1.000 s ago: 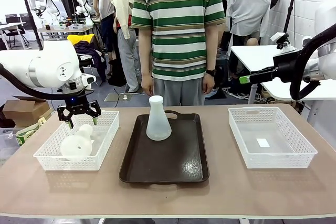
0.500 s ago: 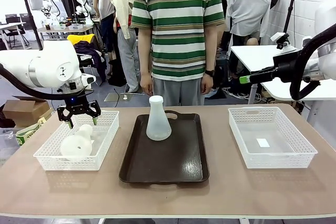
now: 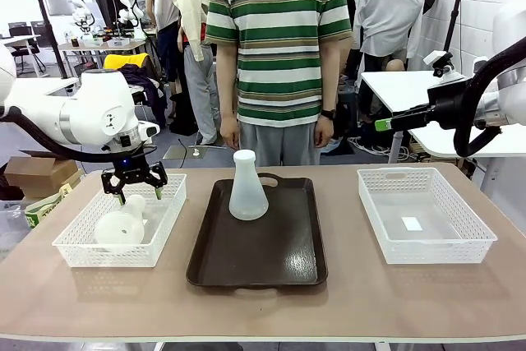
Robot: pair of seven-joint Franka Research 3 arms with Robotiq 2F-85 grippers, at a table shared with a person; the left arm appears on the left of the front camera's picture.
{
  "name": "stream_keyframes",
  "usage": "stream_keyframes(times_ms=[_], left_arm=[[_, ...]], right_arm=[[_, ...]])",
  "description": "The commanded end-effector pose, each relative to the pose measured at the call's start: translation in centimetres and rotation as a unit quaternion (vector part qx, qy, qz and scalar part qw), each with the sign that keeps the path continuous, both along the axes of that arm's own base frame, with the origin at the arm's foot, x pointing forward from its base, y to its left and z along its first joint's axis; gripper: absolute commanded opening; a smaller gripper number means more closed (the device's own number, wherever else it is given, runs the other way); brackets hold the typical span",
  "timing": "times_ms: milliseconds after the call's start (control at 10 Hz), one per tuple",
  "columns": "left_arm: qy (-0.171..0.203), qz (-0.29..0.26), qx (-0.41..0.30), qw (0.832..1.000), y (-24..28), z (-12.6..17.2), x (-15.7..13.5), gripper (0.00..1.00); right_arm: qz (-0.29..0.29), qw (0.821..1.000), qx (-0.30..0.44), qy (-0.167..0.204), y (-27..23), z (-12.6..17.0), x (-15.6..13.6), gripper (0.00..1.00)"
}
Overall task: Prepare the laboratory tools.
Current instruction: Pick up the Big flask that the person points to.
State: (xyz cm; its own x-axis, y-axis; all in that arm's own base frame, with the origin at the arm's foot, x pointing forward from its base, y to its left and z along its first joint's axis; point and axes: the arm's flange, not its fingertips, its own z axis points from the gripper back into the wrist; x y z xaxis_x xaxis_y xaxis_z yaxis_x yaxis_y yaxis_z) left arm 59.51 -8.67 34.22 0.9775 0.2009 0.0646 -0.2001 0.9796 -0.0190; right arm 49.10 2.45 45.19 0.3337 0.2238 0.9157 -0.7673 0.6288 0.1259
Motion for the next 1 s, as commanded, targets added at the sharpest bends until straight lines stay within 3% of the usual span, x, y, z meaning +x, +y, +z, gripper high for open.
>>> stream_keyframes(times_ms=[0, 300, 600, 900], left_arm=[[-0.013, 0.026, 0.005, 1.0, 0.0, -0.4, 0.5, 1.0], [-0.023, 0.055, -0.005, 0.998, 1.7, -1.0, -0.2, 1.0], [-0.026, 0.05, -0.017, 0.998, 2.5, -1.4, -0.4, 0.97], [-0.03, 0.04, -0.001, 0.999, 2.5, -1.5, -0.4, 0.41]], right_arm=[[-0.004, 1.0, -0.005, 0.005, 0.0, 0.2, 0.1, 1.0], [-0.004, 1.0, -0.005, 0.005, 0.0, 0.2, 0.1, 1.0], [-0.004, 1.0, -0.005, 0.005, 0.0, 0.2, 0.1, 1.0], [-0.004, 1.0, -0.005, 0.005, 0.0, 0.2, 0.1, 1.0]])
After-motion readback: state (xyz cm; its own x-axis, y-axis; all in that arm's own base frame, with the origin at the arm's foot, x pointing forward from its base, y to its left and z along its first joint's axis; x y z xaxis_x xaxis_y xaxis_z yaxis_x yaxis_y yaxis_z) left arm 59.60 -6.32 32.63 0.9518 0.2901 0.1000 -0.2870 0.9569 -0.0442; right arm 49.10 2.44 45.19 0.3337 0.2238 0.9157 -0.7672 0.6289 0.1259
